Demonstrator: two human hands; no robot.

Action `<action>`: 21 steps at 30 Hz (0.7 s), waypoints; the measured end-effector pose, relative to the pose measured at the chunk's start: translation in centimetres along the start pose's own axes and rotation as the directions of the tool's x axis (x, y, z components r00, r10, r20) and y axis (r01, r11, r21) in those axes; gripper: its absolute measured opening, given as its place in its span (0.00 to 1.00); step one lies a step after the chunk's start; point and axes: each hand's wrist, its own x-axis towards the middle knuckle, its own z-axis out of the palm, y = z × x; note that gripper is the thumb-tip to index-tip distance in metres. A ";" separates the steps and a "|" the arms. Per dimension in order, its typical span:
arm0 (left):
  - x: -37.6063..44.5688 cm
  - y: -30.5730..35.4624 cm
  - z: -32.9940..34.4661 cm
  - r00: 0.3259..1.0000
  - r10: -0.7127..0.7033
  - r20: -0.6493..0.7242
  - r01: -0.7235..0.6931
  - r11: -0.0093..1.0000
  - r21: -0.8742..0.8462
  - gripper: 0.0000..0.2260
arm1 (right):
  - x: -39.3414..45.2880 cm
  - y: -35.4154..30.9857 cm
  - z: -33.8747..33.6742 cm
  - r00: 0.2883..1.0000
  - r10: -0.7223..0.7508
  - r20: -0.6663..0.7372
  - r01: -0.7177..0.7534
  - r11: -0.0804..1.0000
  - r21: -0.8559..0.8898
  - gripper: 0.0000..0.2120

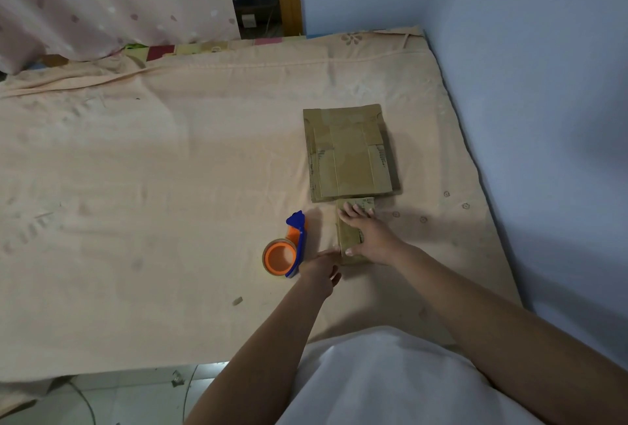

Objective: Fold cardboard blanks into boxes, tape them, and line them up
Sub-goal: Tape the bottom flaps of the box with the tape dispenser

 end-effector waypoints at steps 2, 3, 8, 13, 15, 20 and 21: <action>0.1 -0.2 0.3 1.000 -0.013 -0.016 0.012 0.999 -0.049 0.09 | 0.0 -0.1 0.1 1.000 0.005 0.006 -0.005 1.000 0.001 0.46; 0.1 -0.3 0.4 1.000 -0.008 -0.029 0.007 0.998 -0.059 0.08 | 0.1 -0.1 0.1 1.000 0.007 0.006 -0.007 1.000 -0.002 0.46; 0.1 -0.3 1.0 0.987 0.088 -0.133 -0.095 0.994 -0.047 0.07 | 0.6 0.4 0.6 0.999 0.038 0.021 -0.038 0.999 -0.001 0.47; 0.6 -0.8 0.8 0.944 0.262 -0.201 -0.242 0.963 0.121 0.04 | 0.7 0.5 0.7 0.999 0.034 0.022 -0.033 0.999 -0.018 0.47; 0.3 -0.9 0.6 0.900 0.386 -0.203 -0.332 0.908 0.256 0.06 | 0.6 0.5 0.6 0.999 0.032 0.023 -0.031 0.999 -0.018 0.47; -0.8 -0.6 0.2 0.804 0.594 0.028 -0.497 0.645 0.581 0.10 | 0.5 0.3 0.2 0.998 0.012 0.054 -0.013 1.000 0.017 0.40; -0.8 -0.4 0.1 0.789 0.611 0.063 -0.505 0.587 0.632 0.08 | 0.3 0.0 -0.2 0.999 0.017 0.041 -0.020 0.995 0.093 0.38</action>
